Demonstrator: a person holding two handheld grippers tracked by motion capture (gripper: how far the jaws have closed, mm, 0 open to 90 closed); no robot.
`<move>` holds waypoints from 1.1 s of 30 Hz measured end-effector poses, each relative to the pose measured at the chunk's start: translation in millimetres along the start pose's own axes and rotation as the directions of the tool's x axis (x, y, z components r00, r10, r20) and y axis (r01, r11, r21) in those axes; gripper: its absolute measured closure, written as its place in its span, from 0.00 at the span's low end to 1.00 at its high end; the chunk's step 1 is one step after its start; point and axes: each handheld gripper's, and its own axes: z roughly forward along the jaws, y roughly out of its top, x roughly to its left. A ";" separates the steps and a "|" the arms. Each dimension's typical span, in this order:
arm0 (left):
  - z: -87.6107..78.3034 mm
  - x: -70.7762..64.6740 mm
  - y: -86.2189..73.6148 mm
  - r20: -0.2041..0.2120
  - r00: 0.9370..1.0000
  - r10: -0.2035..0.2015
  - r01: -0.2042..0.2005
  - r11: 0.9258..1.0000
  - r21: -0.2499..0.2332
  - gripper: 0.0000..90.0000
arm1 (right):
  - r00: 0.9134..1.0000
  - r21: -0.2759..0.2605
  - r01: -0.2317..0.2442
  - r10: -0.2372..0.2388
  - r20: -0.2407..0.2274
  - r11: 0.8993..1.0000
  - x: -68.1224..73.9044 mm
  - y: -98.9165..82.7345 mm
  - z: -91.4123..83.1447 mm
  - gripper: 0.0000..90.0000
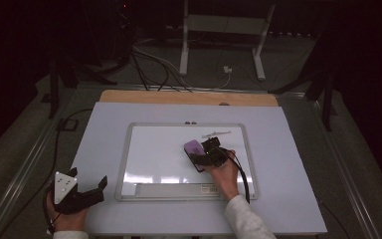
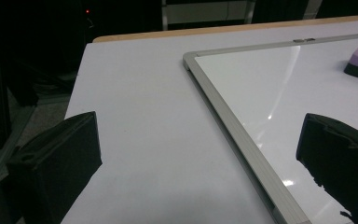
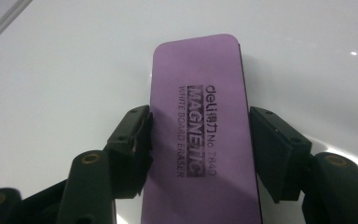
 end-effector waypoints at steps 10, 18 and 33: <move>0.1 -0.1 -0.3 0.000 1.000 -0.001 0.001 1.000 0.000 0.01 | 0.999 0.016 0.028 -0.028 -0.021 0.999 -11.3 -3.4 -6.6 0.36; 0.3 0.3 0.0 0.000 1.000 -0.001 0.001 1.000 0.001 0.01 | 0.995 -0.076 0.079 -0.083 -0.048 0.994 -2.0 0.2 -20.3 0.27; 0.0 0.1 -0.1 0.000 1.000 0.000 0.000 1.000 0.001 0.01 | 0.979 -0.032 0.204 -0.203 0.038 0.979 18.9 -4.6 -14.6 0.43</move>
